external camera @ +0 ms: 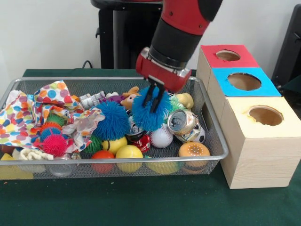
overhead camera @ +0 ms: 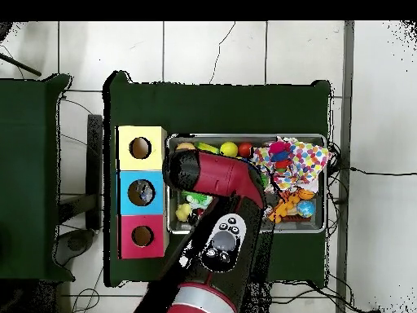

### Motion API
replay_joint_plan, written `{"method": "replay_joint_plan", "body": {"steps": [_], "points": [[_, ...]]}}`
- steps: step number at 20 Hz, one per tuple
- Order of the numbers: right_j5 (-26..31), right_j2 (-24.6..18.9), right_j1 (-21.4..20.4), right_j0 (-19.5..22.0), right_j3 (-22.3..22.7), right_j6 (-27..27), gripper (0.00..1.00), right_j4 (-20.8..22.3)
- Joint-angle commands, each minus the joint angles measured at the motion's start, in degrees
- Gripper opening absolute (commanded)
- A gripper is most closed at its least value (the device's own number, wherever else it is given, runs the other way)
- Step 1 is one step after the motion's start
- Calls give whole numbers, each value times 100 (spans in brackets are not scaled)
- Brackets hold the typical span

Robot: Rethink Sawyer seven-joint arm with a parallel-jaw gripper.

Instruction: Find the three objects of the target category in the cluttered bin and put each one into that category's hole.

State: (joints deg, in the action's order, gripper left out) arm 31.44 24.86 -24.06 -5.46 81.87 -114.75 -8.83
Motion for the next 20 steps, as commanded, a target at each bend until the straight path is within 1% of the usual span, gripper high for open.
{"method": "replay_joint_plan", "body": {"steps": [1, 9, 13, 16, 20], "points": [[846, -228, -354, 334, 297, 95, 0, 464], [684, -423, -473, 475, 477, 46, 0, 649], [587, -584, -548, 619, 583, 140, 0, 728], [406, -777, -629, 791, 734, 252, 0, 781], [282, -875, -665, 867, 854, 319, 0, 917]]}}
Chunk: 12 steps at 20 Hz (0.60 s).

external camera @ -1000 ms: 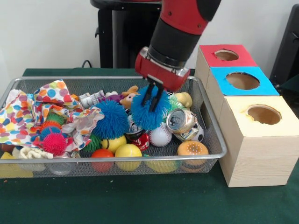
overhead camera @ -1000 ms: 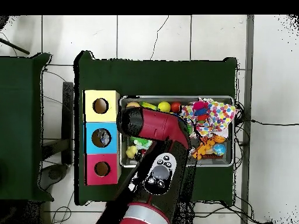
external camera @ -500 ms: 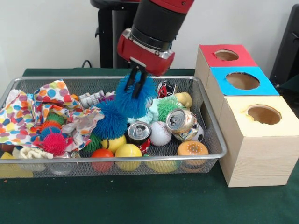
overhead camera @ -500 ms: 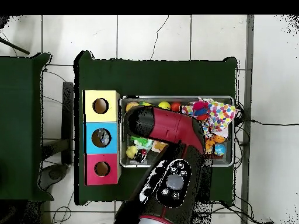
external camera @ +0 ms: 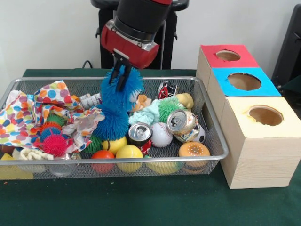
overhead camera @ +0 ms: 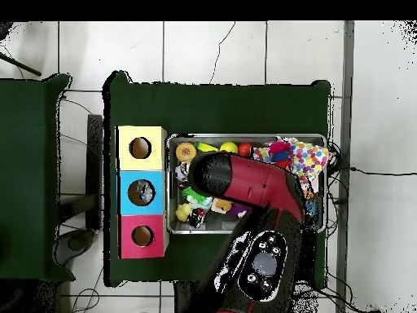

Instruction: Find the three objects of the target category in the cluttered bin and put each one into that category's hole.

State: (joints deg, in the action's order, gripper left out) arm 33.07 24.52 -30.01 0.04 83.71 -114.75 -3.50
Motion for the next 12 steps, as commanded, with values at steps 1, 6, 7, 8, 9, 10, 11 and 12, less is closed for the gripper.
{"method": "replay_joint_plan", "body": {"steps": [1, 6, 7, 8, 9, 10, 11, 12], "points": [[80, -841, -72, 312, 695, 296, 0, 423], [-73, -928, -146, 383, 815, 294, 0, 585], [-105, -944, -159, 398, 843, 261, 0, 600], [-107, -976, -167, 422, 851, 276, 0, 630], [-115, -986, -167, 429, 846, 264, 0, 659], [-90, -1002, -168, 438, 829, 261, 0, 683], [-66, -1017, -169, 448, 811, 259, 0, 707], [-32, -1028, -171, 460, 789, 252, 0, 726]]}}
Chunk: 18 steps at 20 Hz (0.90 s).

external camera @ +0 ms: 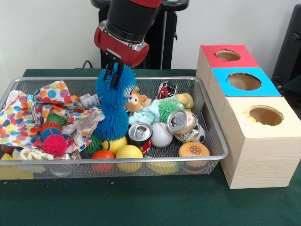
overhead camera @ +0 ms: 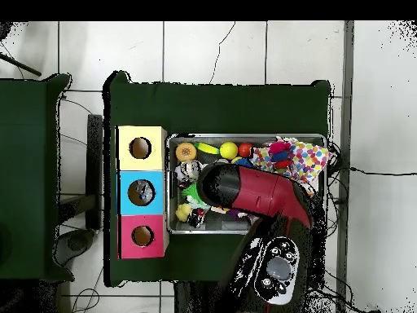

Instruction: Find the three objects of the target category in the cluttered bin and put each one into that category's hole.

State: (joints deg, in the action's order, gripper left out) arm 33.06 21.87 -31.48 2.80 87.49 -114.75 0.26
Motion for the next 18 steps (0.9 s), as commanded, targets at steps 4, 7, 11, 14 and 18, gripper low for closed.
{"method": "replay_joint_plan", "body": {"steps": [4, 7, 11, 14, 18], "points": [[-157, -879, -87, 270, 485, 111, 100, 393], [-182, -882, -89, 270, 496, 58, 100, 376], [-63, -870, -45, 222, 384, 39, 100, 405], [-60, -887, -33, 232, 362, 32, 100, 404], [23, -730, 54, 35, 243, -207, 100, 394]]}}
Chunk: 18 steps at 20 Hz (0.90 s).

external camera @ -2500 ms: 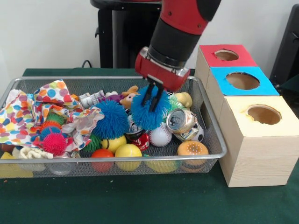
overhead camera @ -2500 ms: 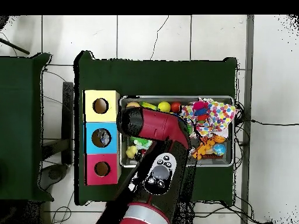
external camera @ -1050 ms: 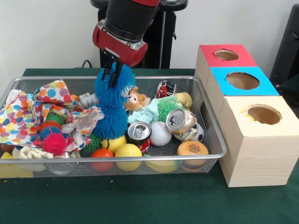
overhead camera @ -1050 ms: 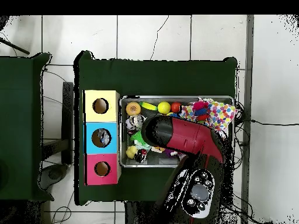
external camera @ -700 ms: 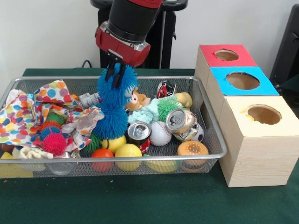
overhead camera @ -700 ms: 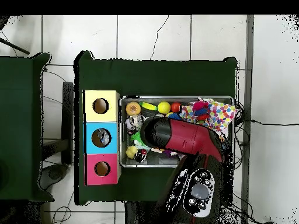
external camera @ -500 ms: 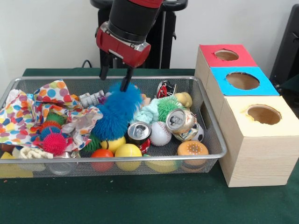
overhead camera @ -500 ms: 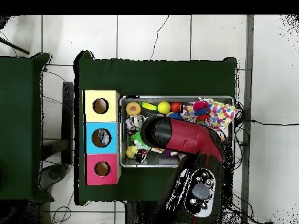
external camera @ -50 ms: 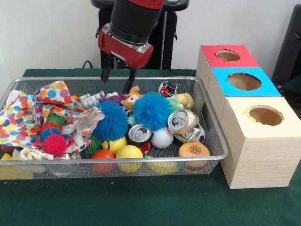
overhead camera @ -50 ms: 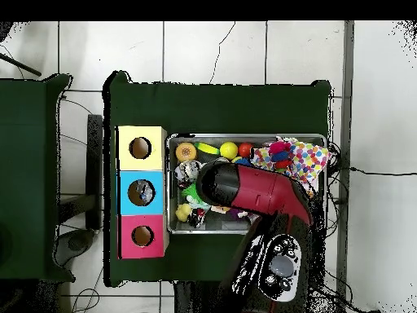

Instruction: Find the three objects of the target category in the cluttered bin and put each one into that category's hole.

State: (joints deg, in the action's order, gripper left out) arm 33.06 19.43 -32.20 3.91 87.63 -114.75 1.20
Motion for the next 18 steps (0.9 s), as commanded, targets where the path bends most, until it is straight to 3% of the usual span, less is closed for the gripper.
{"method": "replay_joint_plan", "body": {"steps": [1, 4, 12, 18], "points": [[43, -396, 162, -179, 187, -343, 100, 292], [2, 43, 336, -639, 105, -1060, 100, 188], [-411, 738, 802, -1450, 131, -1962, 100, -173], [-706, 999, 1093, -1738, 182, -2038, 100, -359]]}}
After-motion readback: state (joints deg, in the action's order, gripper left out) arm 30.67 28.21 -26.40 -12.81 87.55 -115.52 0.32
